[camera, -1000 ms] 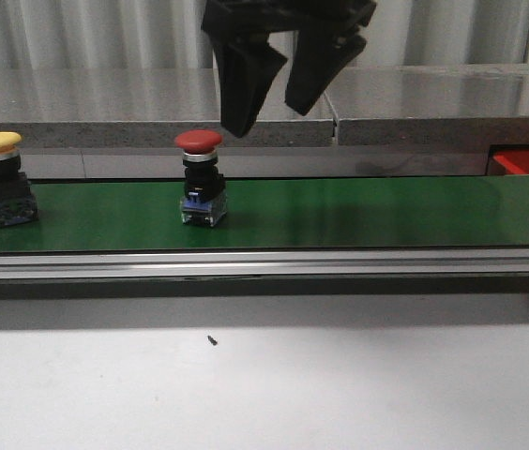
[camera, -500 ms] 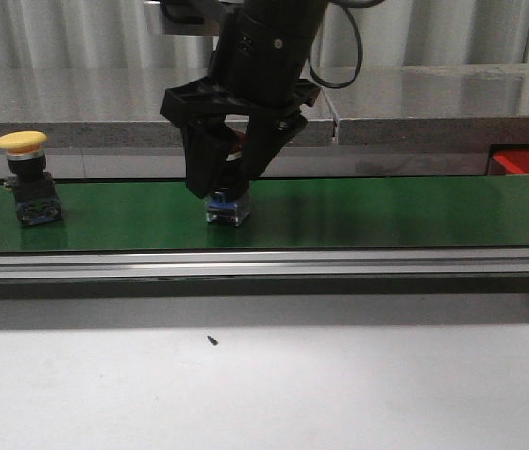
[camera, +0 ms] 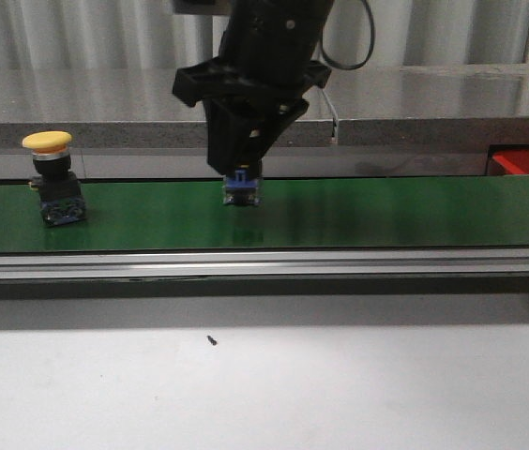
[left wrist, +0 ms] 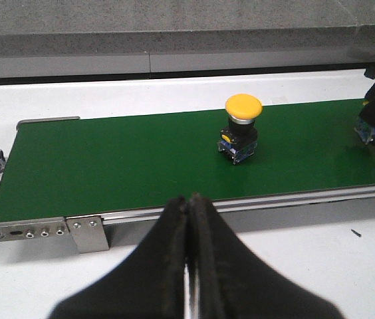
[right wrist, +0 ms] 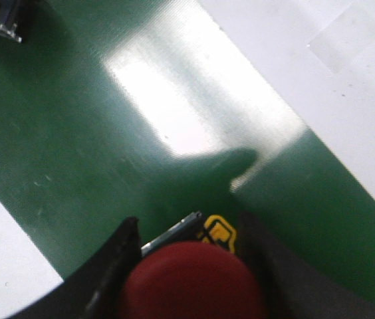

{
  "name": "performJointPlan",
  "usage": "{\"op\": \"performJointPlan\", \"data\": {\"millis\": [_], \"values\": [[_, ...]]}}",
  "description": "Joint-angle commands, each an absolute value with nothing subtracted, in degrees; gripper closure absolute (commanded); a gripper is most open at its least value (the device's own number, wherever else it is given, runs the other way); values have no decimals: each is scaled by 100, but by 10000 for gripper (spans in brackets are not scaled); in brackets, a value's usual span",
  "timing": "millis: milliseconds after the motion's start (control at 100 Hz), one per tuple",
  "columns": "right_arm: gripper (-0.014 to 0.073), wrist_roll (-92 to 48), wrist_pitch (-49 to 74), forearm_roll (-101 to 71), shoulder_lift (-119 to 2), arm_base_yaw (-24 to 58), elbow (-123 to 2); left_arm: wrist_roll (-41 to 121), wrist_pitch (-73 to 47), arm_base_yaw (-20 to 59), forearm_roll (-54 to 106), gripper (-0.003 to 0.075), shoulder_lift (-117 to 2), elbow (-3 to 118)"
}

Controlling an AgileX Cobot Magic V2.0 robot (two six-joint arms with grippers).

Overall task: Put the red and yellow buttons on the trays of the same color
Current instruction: 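Grasp the red button off the belt with the right gripper, then carry the red button into the red tray and open the right gripper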

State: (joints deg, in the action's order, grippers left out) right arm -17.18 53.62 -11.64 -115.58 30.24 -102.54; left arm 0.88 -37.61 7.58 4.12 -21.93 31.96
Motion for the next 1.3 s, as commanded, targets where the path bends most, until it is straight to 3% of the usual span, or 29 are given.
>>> {"op": "performJointPlan", "data": {"millis": [0,410,800,1290], "values": [[455,-1650,5205,-1203,-10921,2780,-10213,67,-3349,808,461,739,-2230,3355],[456,-1596,4244,-1203,-9486,766,-8165,67,-3349,808,461,739,-2230,3355],[456,-1596,3787,-1064,-9483,-1244,-8023,67,-3349,808,461,739,-2230,3355],[456,-1596,3218,-1150,-10564,-1641,-8267,67,-3349,808,461,739,-2230,3355]]}}
